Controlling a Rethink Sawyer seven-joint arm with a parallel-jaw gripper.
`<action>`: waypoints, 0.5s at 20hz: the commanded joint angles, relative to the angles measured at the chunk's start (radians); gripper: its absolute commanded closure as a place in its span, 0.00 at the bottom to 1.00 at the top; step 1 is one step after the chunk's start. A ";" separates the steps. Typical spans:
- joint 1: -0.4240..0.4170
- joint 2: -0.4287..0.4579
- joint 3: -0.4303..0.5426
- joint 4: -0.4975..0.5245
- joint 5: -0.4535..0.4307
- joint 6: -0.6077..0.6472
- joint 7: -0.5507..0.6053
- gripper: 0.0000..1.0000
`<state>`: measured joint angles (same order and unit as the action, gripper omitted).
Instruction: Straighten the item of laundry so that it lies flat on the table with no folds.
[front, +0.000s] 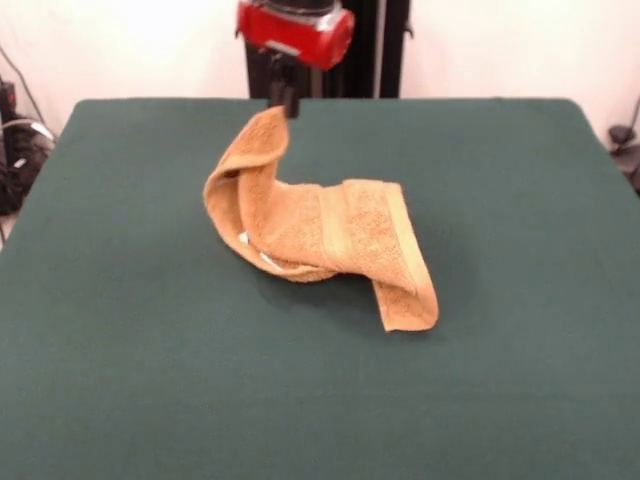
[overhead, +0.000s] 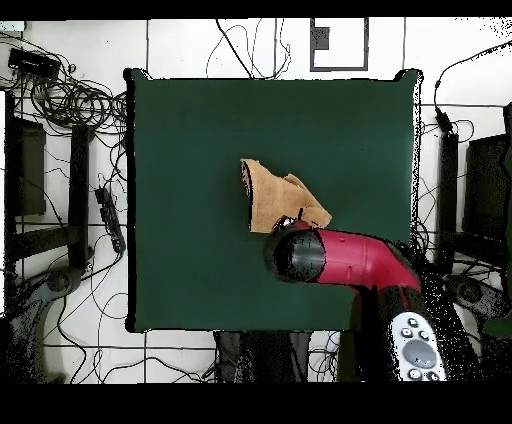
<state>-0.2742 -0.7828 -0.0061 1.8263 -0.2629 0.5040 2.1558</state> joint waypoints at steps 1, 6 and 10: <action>0.110 -0.061 0.012 0.220 0.064 0.070 0.167 1.00; 0.178 -0.034 -0.053 0.213 0.037 0.045 0.188 1.00; 0.102 -0.038 -0.003 0.298 0.030 -0.071 0.098 1.00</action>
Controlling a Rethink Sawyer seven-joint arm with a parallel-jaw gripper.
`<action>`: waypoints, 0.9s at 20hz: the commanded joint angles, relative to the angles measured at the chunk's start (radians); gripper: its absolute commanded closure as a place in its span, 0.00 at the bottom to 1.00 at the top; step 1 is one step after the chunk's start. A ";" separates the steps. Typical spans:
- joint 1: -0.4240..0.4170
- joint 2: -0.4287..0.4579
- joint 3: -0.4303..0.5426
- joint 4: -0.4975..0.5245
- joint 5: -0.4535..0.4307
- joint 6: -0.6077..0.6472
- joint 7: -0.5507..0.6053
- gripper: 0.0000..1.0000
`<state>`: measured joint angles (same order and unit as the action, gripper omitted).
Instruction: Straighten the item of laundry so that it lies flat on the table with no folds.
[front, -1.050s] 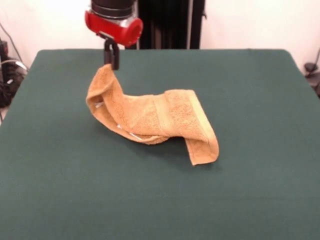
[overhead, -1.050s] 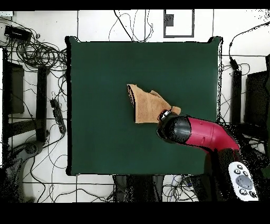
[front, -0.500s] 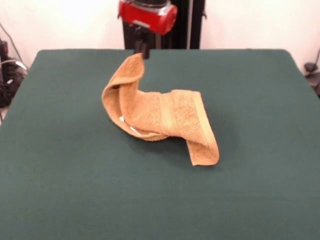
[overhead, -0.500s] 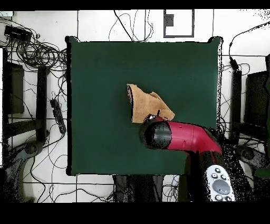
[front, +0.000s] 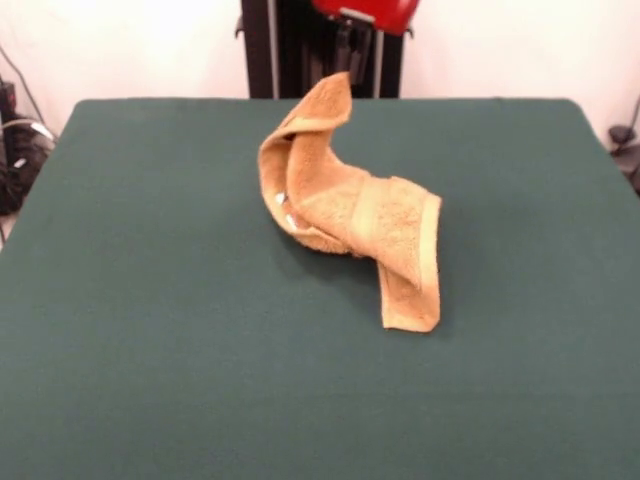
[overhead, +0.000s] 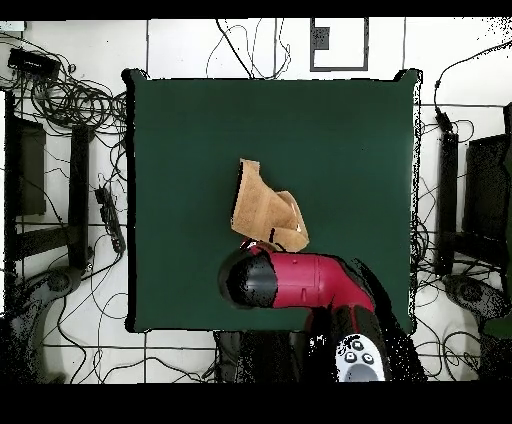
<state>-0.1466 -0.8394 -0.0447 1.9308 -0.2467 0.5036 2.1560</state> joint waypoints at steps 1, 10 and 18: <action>-0.037 0.021 0.041 0.206 0.009 -0.091 0.089 1.00; -0.092 0.146 0.058 0.222 -0.039 -0.255 0.083 1.00; -0.009 0.070 -0.004 0.346 0.027 -0.260 0.187 1.00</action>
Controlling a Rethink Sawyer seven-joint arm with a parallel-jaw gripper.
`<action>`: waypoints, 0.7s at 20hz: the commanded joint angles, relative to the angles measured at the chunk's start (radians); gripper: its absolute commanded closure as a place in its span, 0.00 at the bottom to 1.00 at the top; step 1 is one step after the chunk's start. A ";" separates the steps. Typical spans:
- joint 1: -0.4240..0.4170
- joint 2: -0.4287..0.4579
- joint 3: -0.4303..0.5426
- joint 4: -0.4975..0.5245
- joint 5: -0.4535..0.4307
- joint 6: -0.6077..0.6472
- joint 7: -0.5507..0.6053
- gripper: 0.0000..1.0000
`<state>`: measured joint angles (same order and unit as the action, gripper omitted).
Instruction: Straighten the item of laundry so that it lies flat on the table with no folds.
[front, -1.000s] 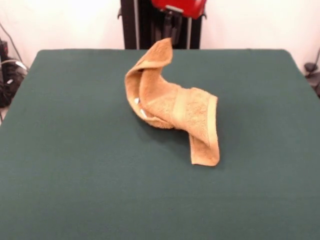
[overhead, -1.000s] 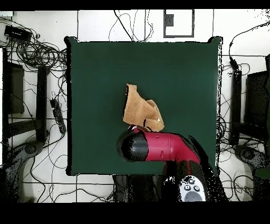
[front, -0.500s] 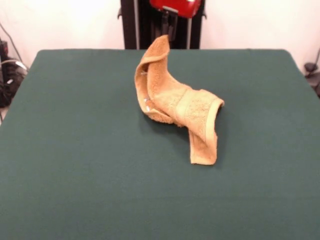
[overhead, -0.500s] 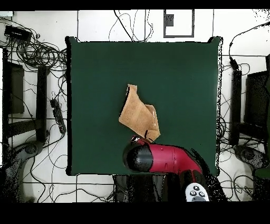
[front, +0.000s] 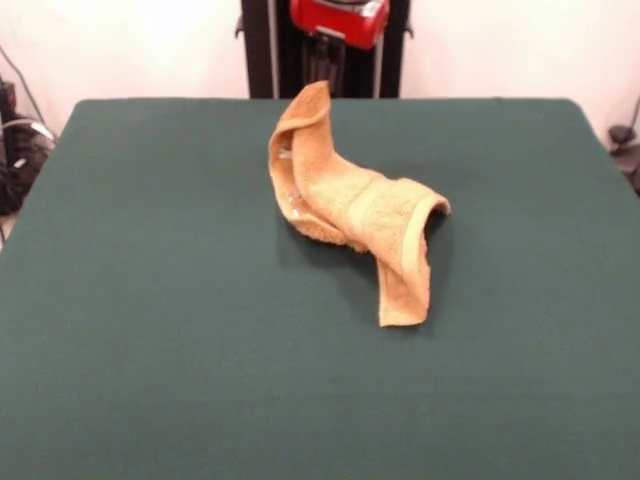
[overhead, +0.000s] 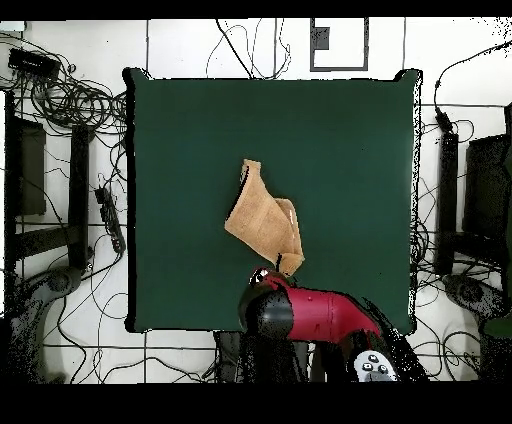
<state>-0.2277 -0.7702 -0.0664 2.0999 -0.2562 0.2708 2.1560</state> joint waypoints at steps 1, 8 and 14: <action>0.102 0.003 0.013 0.191 0.059 -0.040 0.220 1.00; 0.255 0.033 0.029 0.242 0.207 -0.116 0.354 1.00; 0.397 0.066 0.029 0.221 0.348 -0.131 0.406 1.00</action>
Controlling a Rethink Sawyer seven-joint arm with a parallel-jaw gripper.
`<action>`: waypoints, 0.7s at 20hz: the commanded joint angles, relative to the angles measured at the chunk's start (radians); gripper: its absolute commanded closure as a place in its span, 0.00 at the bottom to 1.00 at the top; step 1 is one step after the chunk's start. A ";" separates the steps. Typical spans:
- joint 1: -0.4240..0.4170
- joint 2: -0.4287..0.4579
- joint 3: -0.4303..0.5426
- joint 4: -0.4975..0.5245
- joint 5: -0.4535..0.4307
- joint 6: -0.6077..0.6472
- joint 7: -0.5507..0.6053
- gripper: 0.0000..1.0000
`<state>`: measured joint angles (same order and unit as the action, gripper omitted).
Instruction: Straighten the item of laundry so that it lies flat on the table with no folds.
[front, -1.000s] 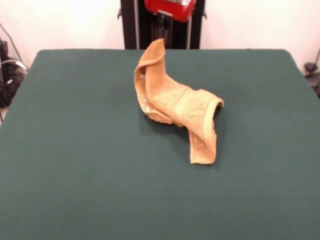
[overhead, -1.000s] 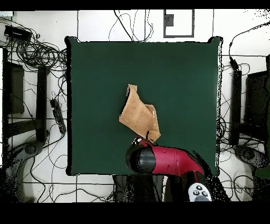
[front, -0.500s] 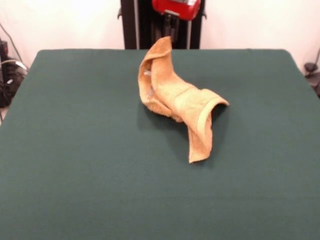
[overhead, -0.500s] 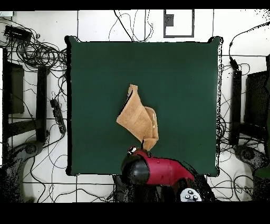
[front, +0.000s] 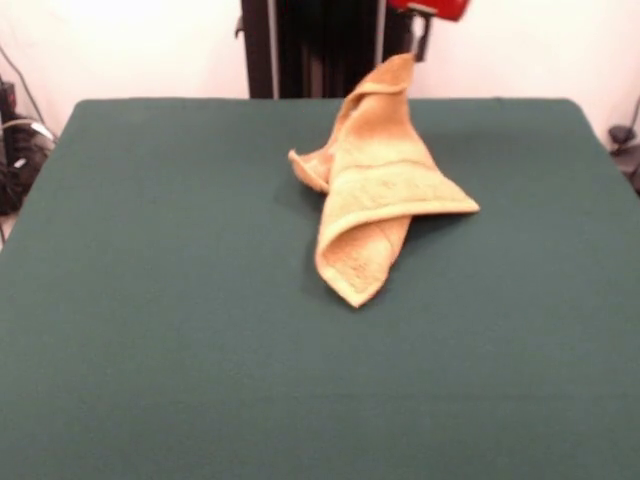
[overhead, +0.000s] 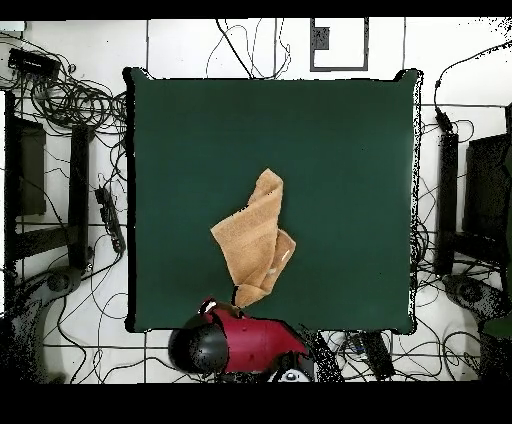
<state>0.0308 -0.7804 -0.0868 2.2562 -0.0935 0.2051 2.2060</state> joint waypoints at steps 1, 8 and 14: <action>0.148 0.088 0.057 0.059 0.202 -0.072 0.355 1.00; 0.252 0.131 0.032 -0.011 0.310 -0.032 0.384 1.00; 0.305 0.160 0.034 -0.062 0.387 -0.026 0.382 1.00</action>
<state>0.2876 -0.7035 -0.0953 2.2682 0.1709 0.1828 2.3223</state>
